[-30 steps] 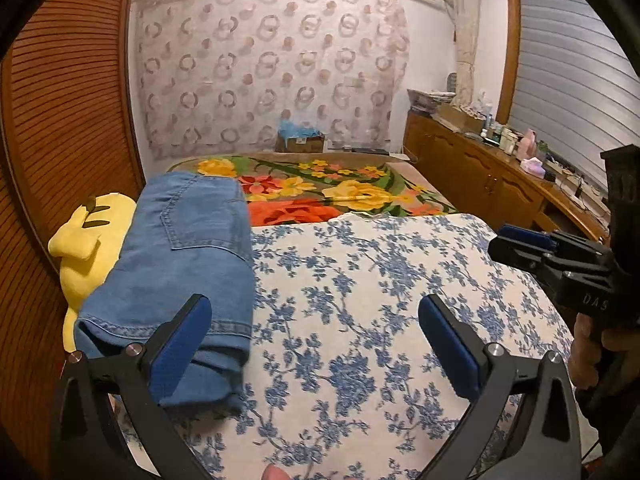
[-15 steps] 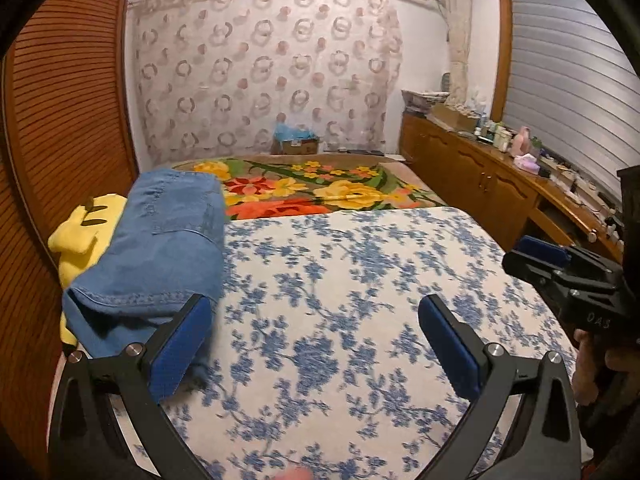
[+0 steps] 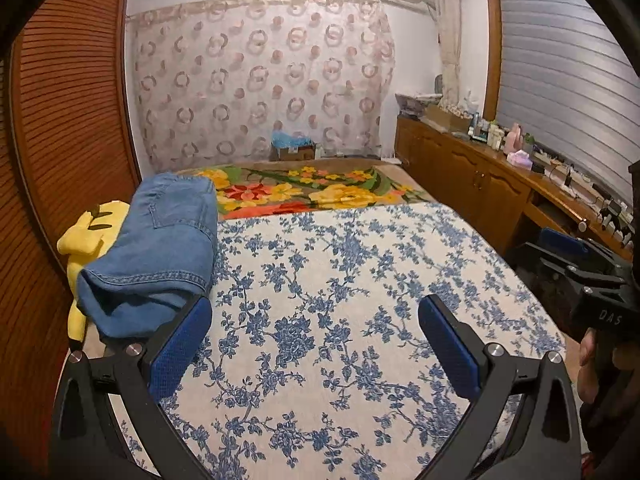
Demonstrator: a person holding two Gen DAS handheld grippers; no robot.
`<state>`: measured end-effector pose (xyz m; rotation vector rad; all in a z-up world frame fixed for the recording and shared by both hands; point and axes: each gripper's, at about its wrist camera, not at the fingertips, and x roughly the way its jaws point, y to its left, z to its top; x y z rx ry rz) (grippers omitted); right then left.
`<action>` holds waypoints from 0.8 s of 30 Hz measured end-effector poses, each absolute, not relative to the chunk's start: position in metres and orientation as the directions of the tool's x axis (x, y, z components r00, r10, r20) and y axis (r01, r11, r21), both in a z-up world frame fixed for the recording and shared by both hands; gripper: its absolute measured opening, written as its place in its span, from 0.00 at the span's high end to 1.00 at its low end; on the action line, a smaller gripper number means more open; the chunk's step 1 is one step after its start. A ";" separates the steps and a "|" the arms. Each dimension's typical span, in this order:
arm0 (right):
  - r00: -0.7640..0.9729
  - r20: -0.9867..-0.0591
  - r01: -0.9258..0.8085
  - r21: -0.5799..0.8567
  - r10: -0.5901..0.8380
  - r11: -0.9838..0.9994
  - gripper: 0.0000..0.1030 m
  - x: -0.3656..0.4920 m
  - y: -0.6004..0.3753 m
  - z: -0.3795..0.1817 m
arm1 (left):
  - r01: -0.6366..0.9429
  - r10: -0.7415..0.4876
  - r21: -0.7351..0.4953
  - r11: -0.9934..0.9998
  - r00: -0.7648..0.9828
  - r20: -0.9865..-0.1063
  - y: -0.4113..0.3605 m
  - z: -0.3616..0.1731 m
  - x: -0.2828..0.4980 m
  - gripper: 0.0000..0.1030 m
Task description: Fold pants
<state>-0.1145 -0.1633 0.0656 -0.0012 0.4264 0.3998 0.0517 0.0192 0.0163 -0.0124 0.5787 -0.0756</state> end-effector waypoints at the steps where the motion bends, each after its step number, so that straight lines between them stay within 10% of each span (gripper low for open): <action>1: 0.839 -0.397 -0.373 0.078 0.372 0.925 0.16 -0.118 -0.164 0.068 | 0.058 -0.064 -0.027 0.998 0.836 -0.544 0.019 0.018 0.049 0.00; 24: 0.885 -0.277 -0.374 0.056 0.375 0.926 0.16 -0.160 -0.183 0.072 | 0.031 -0.032 -0.009 0.999 0.904 -0.427 0.017 0.064 0.002 0.00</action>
